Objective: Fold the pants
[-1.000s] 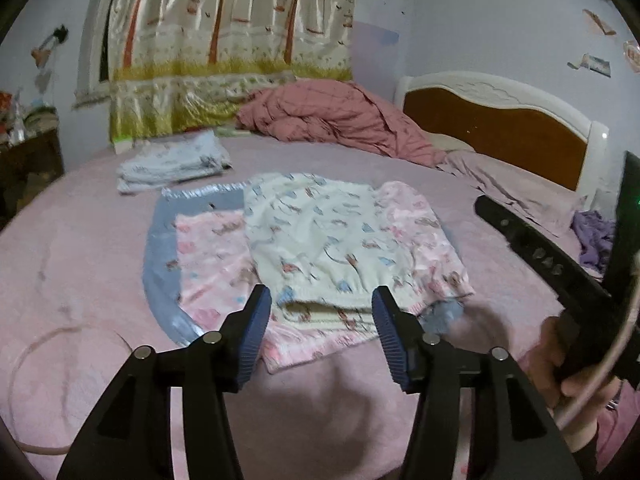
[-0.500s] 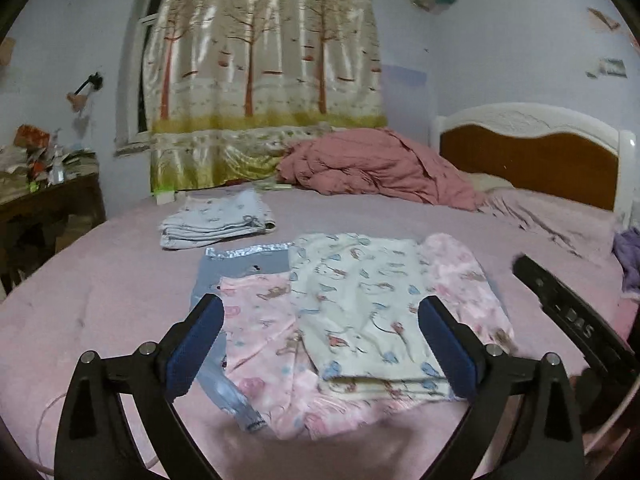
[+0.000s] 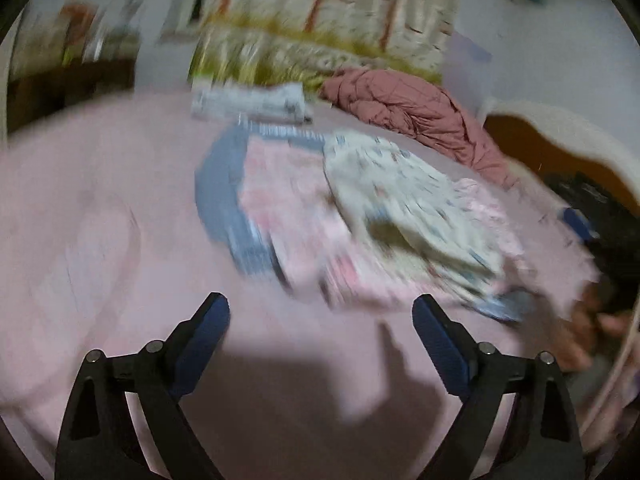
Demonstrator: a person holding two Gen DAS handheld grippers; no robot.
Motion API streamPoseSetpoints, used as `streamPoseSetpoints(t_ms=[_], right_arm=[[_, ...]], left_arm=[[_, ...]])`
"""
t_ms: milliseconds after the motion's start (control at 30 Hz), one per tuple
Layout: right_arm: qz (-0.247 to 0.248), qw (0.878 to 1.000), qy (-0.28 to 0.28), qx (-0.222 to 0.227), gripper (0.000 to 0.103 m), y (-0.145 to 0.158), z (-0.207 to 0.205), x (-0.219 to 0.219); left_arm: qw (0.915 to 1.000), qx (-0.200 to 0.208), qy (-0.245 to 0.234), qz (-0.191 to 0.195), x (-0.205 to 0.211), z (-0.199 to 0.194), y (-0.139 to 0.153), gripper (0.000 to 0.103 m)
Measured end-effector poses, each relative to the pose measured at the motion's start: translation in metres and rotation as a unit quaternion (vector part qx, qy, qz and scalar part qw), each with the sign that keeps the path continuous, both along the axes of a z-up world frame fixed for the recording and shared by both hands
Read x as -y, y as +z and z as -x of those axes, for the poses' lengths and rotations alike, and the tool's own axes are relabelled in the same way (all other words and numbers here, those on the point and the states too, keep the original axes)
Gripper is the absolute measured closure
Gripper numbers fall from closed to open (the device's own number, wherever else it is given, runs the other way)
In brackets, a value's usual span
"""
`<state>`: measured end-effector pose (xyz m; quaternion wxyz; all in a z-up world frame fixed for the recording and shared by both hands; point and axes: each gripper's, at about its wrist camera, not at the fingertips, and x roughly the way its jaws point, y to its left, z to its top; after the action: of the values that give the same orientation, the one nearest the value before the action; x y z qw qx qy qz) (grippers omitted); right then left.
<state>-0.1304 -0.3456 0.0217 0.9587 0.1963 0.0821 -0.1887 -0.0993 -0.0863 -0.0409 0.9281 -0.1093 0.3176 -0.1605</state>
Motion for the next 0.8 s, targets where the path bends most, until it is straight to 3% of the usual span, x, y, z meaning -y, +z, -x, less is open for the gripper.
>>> streamPoseSetpoints(t_ms=[100, 200, 267, 367, 600, 800], right_arm=[[0.0, 0.999, 0.033, 0.007, 0.052, 0.0, -0.008, -0.008], [-0.007, 0.998, 0.058, 0.011, 0.052, -0.002, -0.011, -0.012], [-0.018, 0.998, 0.064, 0.014, 0.052, -0.005, -0.01, -0.009], [-0.028, 0.997, 0.063, 0.019, 0.052, -0.006, -0.007, -0.001], [-0.02, 0.997, 0.068, 0.023, 0.052, -0.011, -0.003, 0.005], [-0.01, 0.996, 0.087, 0.034, 0.052, -0.014, 0.002, 0.004]], left_arm=[[0.999, -0.006, 0.014, 0.041, 0.011, 0.04, -0.005, 0.011], [0.998, 0.011, -0.017, 0.06, 0.027, 0.065, 0.005, 0.011], [0.9976, 0.052, -0.032, 0.032, 0.035, 0.07, 0.018, 0.011], [0.9932, 0.115, -0.008, -0.016, 0.037, 0.062, 0.034, 0.011], [0.9923, 0.121, -0.025, 0.012, 0.033, 0.044, 0.045, 0.011], [0.9767, 0.207, -0.03, -0.049, 0.047, 0.027, 0.062, 0.01]])
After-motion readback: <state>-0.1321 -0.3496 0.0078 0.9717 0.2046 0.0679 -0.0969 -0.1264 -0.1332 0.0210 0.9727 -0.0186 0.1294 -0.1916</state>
